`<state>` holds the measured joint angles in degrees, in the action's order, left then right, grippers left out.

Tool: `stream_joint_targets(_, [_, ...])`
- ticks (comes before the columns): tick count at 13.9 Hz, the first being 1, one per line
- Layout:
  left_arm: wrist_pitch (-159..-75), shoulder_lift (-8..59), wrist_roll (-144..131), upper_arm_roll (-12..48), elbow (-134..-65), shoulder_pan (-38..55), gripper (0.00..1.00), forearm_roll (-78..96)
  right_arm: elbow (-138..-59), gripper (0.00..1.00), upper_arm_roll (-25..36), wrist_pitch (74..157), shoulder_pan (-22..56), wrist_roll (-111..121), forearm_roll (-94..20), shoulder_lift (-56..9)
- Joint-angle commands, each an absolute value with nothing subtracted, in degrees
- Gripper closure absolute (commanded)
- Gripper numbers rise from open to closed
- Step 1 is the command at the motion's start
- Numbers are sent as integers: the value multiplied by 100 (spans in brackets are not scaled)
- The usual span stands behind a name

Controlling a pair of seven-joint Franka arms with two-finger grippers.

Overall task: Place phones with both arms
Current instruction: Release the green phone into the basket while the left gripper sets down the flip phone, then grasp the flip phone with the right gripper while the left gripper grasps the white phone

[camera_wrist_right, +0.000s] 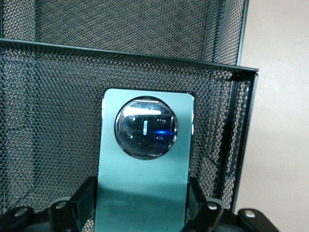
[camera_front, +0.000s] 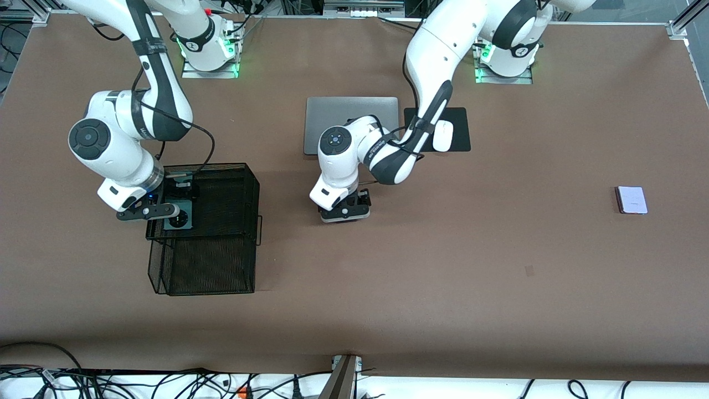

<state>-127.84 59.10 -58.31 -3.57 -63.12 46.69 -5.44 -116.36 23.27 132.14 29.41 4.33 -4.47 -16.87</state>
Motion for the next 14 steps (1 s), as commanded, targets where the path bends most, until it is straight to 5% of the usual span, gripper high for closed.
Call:
stream_joint_targets(1, [-12122, 5407, -5687, -378, -6371, 4343, 0, -659, -11523, 100, 2338, 13210, 2909, 554, -571, -1731])
stream_joint_targets(2, [-11937, 5144, -5539, -343, -6616, 4176, 0, -633, -11522, 99, 2338, 13201, 2909, 554, -571, -1731])
stream_joint_targets(6, [-11927, 4143, -4846, -334, -7976, 3588, 0, -624, -11505, 31, 2338, 13201, 2918, 475, -580, -1731])
stream_joint_targets(8, [-11979, 3562, -4099, -334, -8785, 3157, 0, -624, -11453, 10, 2329, 13184, 2927, 457, -807, -1740])
stream_joint_targets(10, [-12015, 3114, -3230, -334, -9401, 2674, 0, -641, -11365, 2, 2320, 13140, 2944, 457, -853, -1740])
stream_joint_targets(14, [-12015, 2278, -963, -334, -10247, 1471, 0, -650, -11241, 0, 2312, 13140, 2953, 492, -844, -1740])
